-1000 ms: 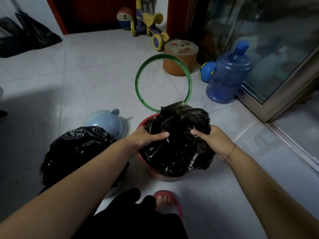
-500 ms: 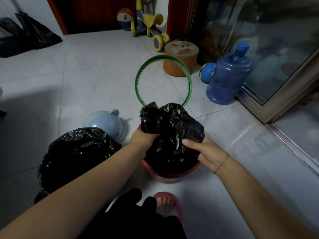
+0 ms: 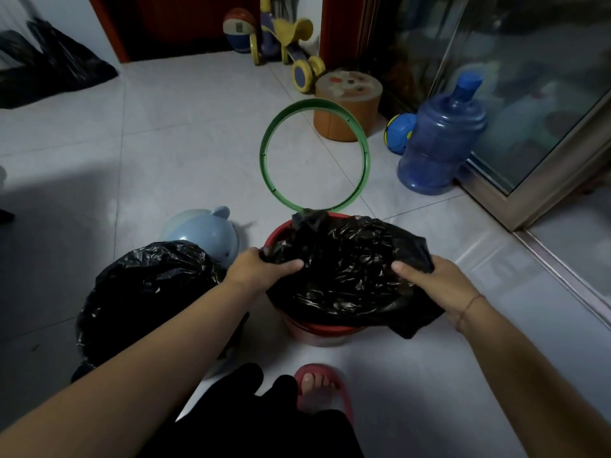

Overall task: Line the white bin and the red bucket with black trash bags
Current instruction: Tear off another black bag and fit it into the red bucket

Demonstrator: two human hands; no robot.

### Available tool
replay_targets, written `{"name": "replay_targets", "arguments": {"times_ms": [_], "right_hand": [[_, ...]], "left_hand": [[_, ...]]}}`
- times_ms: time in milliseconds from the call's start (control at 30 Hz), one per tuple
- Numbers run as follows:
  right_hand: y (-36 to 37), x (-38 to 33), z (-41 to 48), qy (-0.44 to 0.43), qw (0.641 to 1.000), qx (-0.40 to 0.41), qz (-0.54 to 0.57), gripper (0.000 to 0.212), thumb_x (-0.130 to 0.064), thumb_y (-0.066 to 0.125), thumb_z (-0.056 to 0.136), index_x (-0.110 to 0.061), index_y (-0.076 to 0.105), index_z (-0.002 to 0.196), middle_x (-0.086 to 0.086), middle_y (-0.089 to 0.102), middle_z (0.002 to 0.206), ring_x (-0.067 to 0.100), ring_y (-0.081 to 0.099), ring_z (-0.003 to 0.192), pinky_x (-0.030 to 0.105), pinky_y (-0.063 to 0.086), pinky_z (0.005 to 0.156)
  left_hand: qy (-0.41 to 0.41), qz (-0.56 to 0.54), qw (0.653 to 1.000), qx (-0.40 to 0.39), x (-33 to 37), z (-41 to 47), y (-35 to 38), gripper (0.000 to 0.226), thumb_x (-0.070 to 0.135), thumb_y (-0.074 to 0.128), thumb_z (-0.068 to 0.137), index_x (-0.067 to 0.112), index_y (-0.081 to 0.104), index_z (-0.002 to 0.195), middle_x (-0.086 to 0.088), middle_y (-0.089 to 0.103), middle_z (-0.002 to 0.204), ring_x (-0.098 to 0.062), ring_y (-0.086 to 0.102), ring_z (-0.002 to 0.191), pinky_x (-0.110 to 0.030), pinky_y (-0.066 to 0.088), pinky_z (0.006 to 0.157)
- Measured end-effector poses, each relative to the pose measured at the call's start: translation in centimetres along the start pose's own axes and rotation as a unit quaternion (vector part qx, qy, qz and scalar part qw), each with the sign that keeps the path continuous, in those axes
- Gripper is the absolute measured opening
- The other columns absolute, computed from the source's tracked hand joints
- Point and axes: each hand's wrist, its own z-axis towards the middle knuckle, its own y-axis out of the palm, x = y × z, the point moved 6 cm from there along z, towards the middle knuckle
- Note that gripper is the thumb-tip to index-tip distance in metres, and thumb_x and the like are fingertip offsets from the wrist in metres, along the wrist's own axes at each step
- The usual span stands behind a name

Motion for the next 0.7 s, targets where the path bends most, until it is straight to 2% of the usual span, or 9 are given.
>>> {"name": "replay_targets", "arguments": {"times_ms": [67, 167, 233, 300, 367, 467, 567, 633, 700], "right_hand": [[-0.4, -0.2, 0.0, -0.008, 1.0, 0.006, 0.018, 0.023, -0.038, 0.073, 0.077, -0.017, 0.071, 0.088, 0.006, 0.076, 0.089, 0.017, 0.071, 0.079, 0.026, 0.053, 0.069], [0.3, -0.7, 0.8, -0.022, 0.999, -0.016, -0.019, 0.033, -0.048, 0.063, 0.083, -0.017, 0.071, 0.094, 0.004, 0.075, 0.093, 0.016, 0.07, 0.085, 0.03, 0.054, 0.081], [1.0, -1.1, 1.4, -0.023, 0.998, -0.033, -0.043, 0.041, -0.055, 0.054, 0.085, -0.019, 0.072, 0.093, 0.001, 0.075, 0.091, 0.014, 0.07, 0.086, 0.029, 0.052, 0.083], [1.3, -1.2, 2.2, -0.021, 0.997, -0.033, -0.061, 0.046, -0.06, 0.049, 0.086, -0.02, 0.073, 0.087, -0.004, 0.075, 0.084, 0.011, 0.069, 0.081, 0.026, 0.052, 0.08], [1.3, -1.1, 3.0, -0.027, 0.997, -0.026, -0.071, 0.036, -0.05, 0.054, 0.089, -0.021, 0.072, 0.079, -0.006, 0.074, 0.076, 0.013, 0.069, 0.077, 0.025, 0.051, 0.074], [1.1, -1.0, 4.2, -0.038, 0.997, -0.013, -0.066, 0.01, -0.02, 0.066, 0.088, -0.021, 0.069, 0.079, -0.001, 0.072, 0.079, 0.02, 0.067, 0.078, 0.027, 0.052, 0.072], [0.8, -0.9, 5.5, -0.021, 0.998, -0.007, -0.065, 0.021, 0.005, 0.065, 0.08, -0.016, 0.067, 0.086, 0.005, 0.069, 0.082, 0.022, 0.065, 0.077, 0.029, 0.052, 0.07], [0.8, -0.9, 6.2, 0.001, 1.0, -0.008, -0.012, 0.027, 0.015, 0.059, 0.076, -0.006, 0.066, 0.091, 0.011, 0.067, 0.08, 0.026, 0.063, 0.076, 0.033, 0.054, 0.072], [1.0, -1.0, 6.6, 0.011, 0.999, -0.014, 0.04, 0.031, 0.019, 0.053, 0.076, -0.006, 0.066, 0.088, 0.011, 0.066, 0.077, 0.025, 0.063, 0.073, 0.03, 0.055, 0.067]], "left_hand": [[0.007, -0.011, 1.0, -0.005, 0.8, 0.2, -0.2, 0.072, 0.059, 0.081, 0.059, 0.011, 0.064, 0.11, -0.004, 0.069, 0.109, -0.018, 0.066, 0.094, -0.032, 0.052, 0.089], [0.005, -0.041, 0.999, -0.005, 1.8, 0.9, 0.1, 0.097, 0.062, 0.078, 0.061, 0.008, 0.045, 0.134, -0.008, 0.06, 0.125, -0.02, 0.06, 0.105, -0.028, 0.045, 0.082], [0.022, -0.02, 1.0, -0.003, 2.4, 1.5, 0.5, 0.108, 0.065, 0.076, 0.062, 0.009, 0.032, 0.144, -0.01, 0.054, 0.135, -0.024, 0.056, 0.116, -0.032, 0.046, 0.09], [0.04, 0.022, 0.999, 0.002, 2.8, 2.3, 0.8, 0.115, 0.067, 0.075, 0.06, 0.013, 0.023, 0.148, -0.011, 0.047, 0.143, -0.029, 0.049, 0.127, -0.042, 0.043, 0.103], [0.052, 0.085, 0.995, 0.028, 3.0, 3.2, 0.7, 0.118, 0.071, 0.073, 0.059, 0.016, 0.02, 0.149, -0.011, 0.047, 0.143, -0.032, 0.046, 0.13, -0.047, 0.04, 0.106], [0.084, 0.166, 0.98, 0.074, 3.8, 3.9, 0.6, 0.114, 0.08, 0.065, 0.058, 0.017, 0.03, 0.147, -0.007, 0.051, 0.14, -0.031, 0.043, 0.132, -0.047, 0.037, 0.107], [0.18, 0.223, 0.957, 0.051, 5.4, 3.8, 2.2, 0.113, 0.085, 0.06, 0.054, 0.019, 0.036, 0.143, -0.007, 0.046, 0.144, -0.03, 0.035, 0.135, -0.047, 0.029, 0.109], [0.252, 0.305, 0.918, -0.011, 6.0, 3.2, 4.5, 0.118, 0.086, 0.062, 0.05, 0.026, 0.027, 0.145, -0.006, 0.034, 0.152, -0.028, 0.025, 0.141, -0.047, 0.018, 0.114], [0.286, 0.424, 0.858, -0.053, 5.4, 2.8, 6.5, 0.119, 0.076, 0.067, 0.055, 0.029, 0.014, 0.151, -0.004, 0.013, 0.16, -0.026, 0.009, 0.147, -0.052, 0.007, 0.118]]}}
